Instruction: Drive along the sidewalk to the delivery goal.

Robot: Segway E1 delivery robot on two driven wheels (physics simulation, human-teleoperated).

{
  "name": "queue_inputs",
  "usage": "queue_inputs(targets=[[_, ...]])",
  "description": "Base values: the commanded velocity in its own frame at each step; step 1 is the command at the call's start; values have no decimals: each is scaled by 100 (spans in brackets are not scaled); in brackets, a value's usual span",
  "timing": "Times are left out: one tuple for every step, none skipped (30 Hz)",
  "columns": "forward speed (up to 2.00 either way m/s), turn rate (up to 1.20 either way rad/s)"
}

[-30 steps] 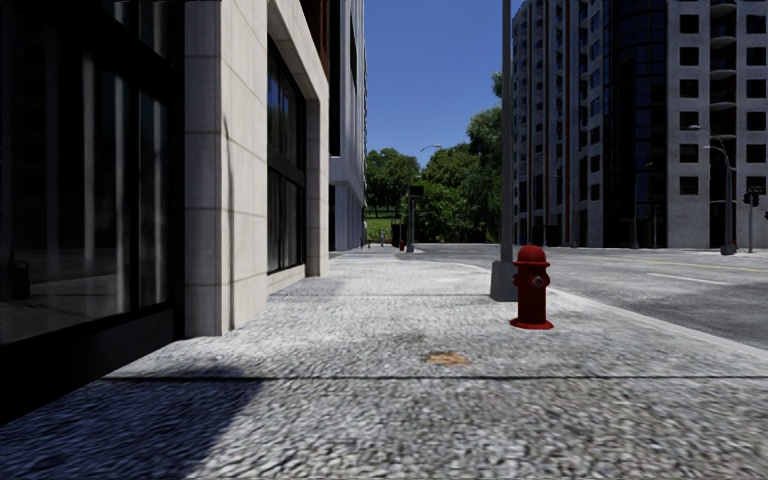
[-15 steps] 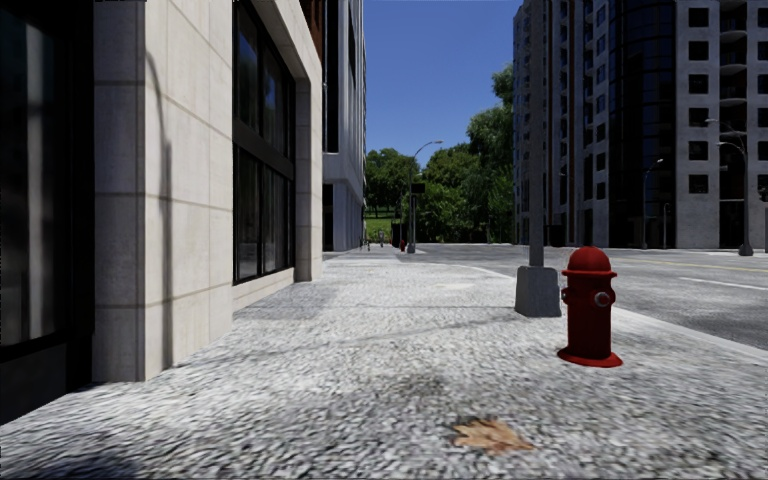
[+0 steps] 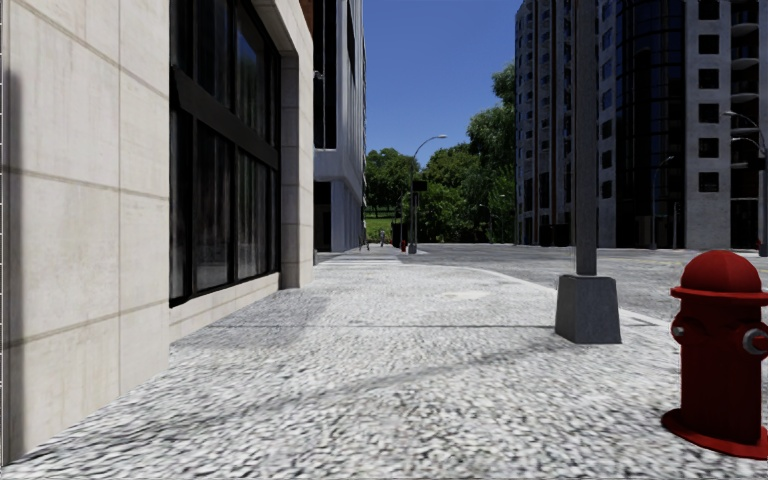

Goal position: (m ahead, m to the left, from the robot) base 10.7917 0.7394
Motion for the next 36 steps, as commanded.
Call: queue_inputs(targets=[[200, 0], [200, 0], [200, 0], [200, 0], [200, 0], [200, 0], [200, 0], [200, 0], [200, 0], [200, 0], [200, 0], [200, 0], [200, 0], [200, 0], [200, 0], [200, 0], [200, 0], [200, 0], [200, 0], [200, 0], [200, 0], [200, 0], [200, 0], [200, 0], [200, 0], [200, 0], [200, 0], [200, 0], [200, 6], [200, 11], [200, 12], [200, 13], [200, 13], [200, 13], [200, 13], [200, 13]])
